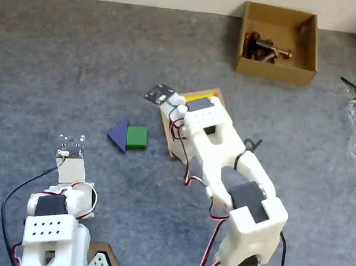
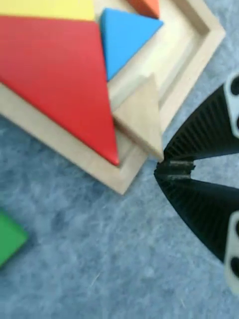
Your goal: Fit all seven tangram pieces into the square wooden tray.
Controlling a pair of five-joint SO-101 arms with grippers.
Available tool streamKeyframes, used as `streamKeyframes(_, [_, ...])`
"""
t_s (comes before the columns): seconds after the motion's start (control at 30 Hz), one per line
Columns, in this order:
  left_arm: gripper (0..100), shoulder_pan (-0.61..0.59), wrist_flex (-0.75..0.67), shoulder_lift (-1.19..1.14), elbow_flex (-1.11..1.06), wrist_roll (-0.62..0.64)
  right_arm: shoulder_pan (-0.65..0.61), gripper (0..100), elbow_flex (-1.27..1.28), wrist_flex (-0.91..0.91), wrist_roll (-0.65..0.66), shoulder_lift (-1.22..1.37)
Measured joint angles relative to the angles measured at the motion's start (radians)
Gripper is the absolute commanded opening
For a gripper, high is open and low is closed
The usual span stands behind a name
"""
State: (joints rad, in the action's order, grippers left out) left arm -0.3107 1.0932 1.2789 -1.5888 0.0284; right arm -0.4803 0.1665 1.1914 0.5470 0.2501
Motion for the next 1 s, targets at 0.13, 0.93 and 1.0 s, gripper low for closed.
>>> streamKeyframes(0.13, [0,0.0,0.0,0.0,0.0,0.0,0.0,0.5,-0.012,-0.021,-0.002,0.0])
streamKeyframes(0.93, [0,0.0,0.0,0.0,0.0,0.0,0.14,0.5,-0.077,-0.132,-0.002,0.002])
streamKeyframes(1.0, [0,0.0,0.0,0.0,0.0,0.0,0.146,0.5,-0.077,-0.161,-0.002,0.002])
